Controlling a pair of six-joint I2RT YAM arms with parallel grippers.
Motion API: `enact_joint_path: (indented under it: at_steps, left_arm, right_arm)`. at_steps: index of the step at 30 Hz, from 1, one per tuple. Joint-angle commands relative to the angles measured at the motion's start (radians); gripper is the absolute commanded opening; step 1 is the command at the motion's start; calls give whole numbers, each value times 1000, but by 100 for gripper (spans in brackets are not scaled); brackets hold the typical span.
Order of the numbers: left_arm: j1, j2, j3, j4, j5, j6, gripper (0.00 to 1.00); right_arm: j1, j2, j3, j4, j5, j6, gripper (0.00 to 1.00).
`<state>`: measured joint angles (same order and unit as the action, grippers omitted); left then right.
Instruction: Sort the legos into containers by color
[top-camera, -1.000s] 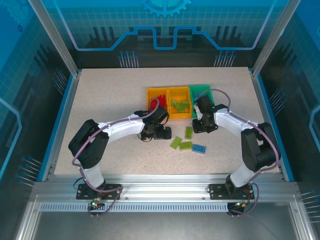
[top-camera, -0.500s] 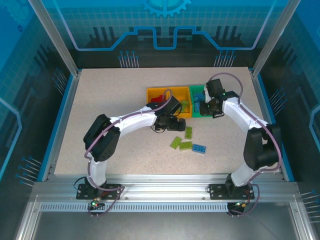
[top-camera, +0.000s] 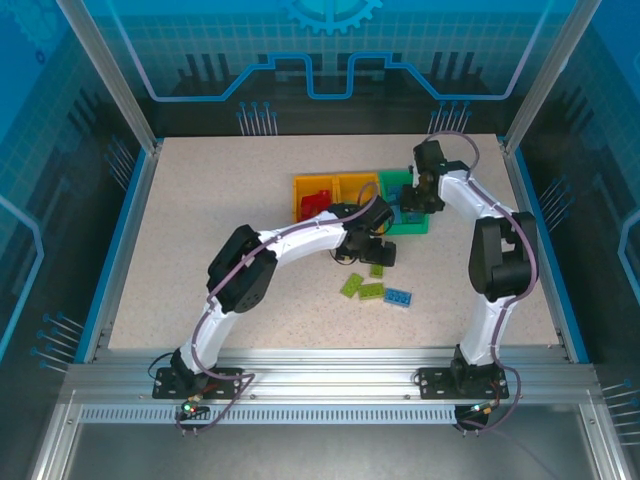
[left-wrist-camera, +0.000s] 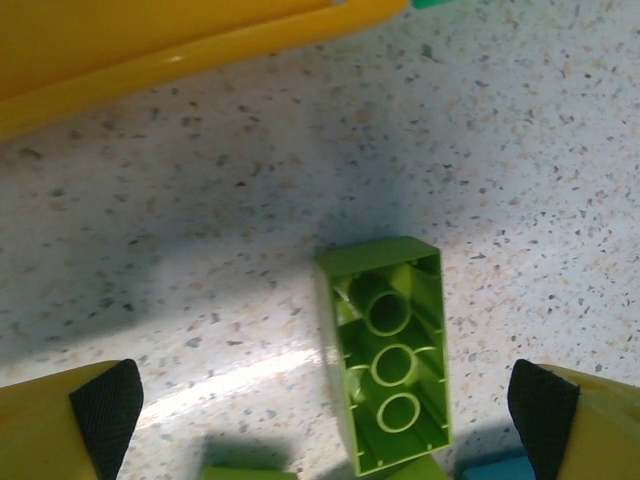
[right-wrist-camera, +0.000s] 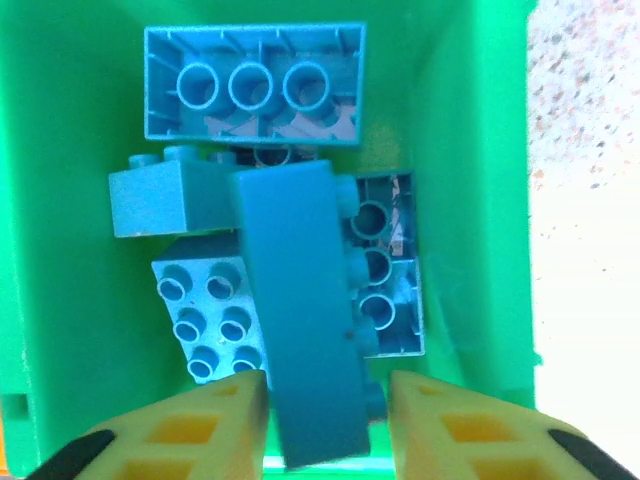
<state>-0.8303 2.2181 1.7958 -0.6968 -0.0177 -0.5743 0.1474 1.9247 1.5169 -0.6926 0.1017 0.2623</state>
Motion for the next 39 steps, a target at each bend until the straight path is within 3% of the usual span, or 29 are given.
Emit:
enact_joint_path:
  at_steps: [1, 3, 4, 14, 19, 22, 30, 35, 39]
  left_arm:
    - [-18, 43, 60, -52, 17, 23, 96]
    - [-23, 63, 80, -73, 9, 25, 94]
    - [-24, 72, 88, -78, 7, 27, 93]
    - [-40, 138, 141, -111, 11, 37, 74]
    - [-39, 145, 148, -110, 9, 30, 48]
    - [-41, 134, 140, -107, 5, 28, 40]
    - [-25, 30, 108, -112, -56, 45, 35]
    - [27, -48, 120, -117, -63, 70, 35]
    - [73, -65, 180, -129, -65, 108, 35]
  right_arm:
    - [-11, -2, 39, -36, 11, 6, 49]
    - [-10, -24, 29, -37, 6, 16, 67]
    - [-10, -42, 21, -36, 2, 21, 71]
    - [-14, -241, -99, -22, -26, 73, 77]
    - [-15, -320, -177, -35, -37, 89, 77]
    - [-13, -361, -244, -36, -37, 105, 77]
    - [4, -514, -470, -27, -103, 151, 75]
    - [99, -593, -610, -43, -137, 196, 75]
    - [142, -647, -715, -54, -146, 327, 78]
